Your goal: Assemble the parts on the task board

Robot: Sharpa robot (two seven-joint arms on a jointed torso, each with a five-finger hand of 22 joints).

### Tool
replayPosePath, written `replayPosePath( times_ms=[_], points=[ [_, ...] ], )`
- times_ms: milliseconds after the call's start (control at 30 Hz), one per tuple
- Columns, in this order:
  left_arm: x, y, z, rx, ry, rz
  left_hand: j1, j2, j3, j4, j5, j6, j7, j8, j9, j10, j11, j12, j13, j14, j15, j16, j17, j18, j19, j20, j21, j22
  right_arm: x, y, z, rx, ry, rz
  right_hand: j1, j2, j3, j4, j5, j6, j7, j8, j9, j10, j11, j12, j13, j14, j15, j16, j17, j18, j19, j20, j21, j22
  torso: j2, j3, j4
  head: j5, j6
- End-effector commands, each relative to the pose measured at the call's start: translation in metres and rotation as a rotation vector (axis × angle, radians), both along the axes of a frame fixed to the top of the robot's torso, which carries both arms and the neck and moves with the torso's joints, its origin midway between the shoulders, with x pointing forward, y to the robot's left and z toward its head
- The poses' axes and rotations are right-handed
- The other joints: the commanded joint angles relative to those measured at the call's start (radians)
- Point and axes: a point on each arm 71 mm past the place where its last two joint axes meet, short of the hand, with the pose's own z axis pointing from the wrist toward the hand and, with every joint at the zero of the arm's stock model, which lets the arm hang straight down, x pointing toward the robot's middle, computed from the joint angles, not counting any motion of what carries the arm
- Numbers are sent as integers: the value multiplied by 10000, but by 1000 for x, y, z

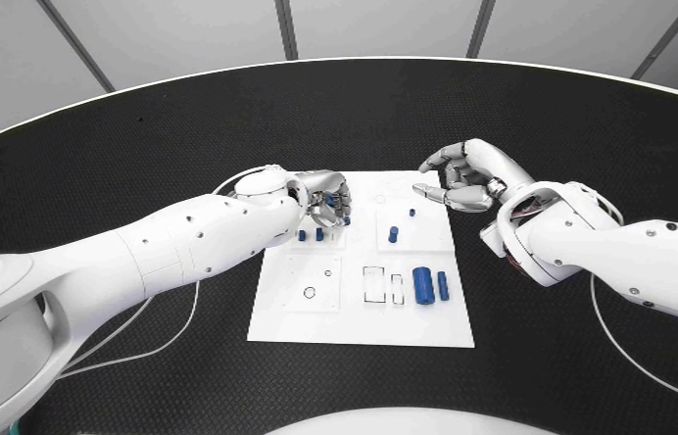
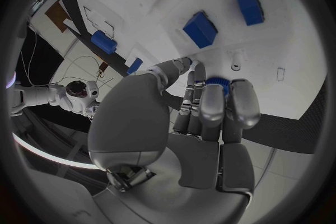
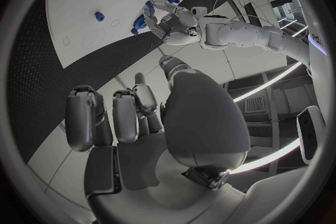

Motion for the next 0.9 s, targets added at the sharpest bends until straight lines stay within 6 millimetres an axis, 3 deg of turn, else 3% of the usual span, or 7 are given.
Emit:
replayPosePath(
  times_ms=[33, 900],
  points=[
    [-1, -1, 0, -29, -12, -37, -53, -51, -70, 19, 14, -82, 37, -62, -11, -333, 251, -390, -83, 21, 59, 66, -8, -139, -43, 61, -54, -10, 0, 0, 0, -1, 2, 2, 20, 34, 55, -6, 35, 26, -73, 56, -15, 41, -31, -5, 10, 365, -80, -26, 54, 63, 122, -67, -29, 1638, 4, 3, 0, -7, -13],
    [-2, -7, 0, 90, 66, 87, -302, -58, -657, 245, 25, -98, 25, -45, -29, -544, 258, -377, -2, 8, 75, 122, -58, -119, -68, 92, -109, -91, 0, 0, 0, -13, 19, 16, 24, 34, 64, -8, 45, 33, -76, 62, -16, 63, -34, 15, 26, 374, -83, -13, 79, 58, 134, -70, -11, 1647, 7, 13, -3, -28, -27]
  ],
)
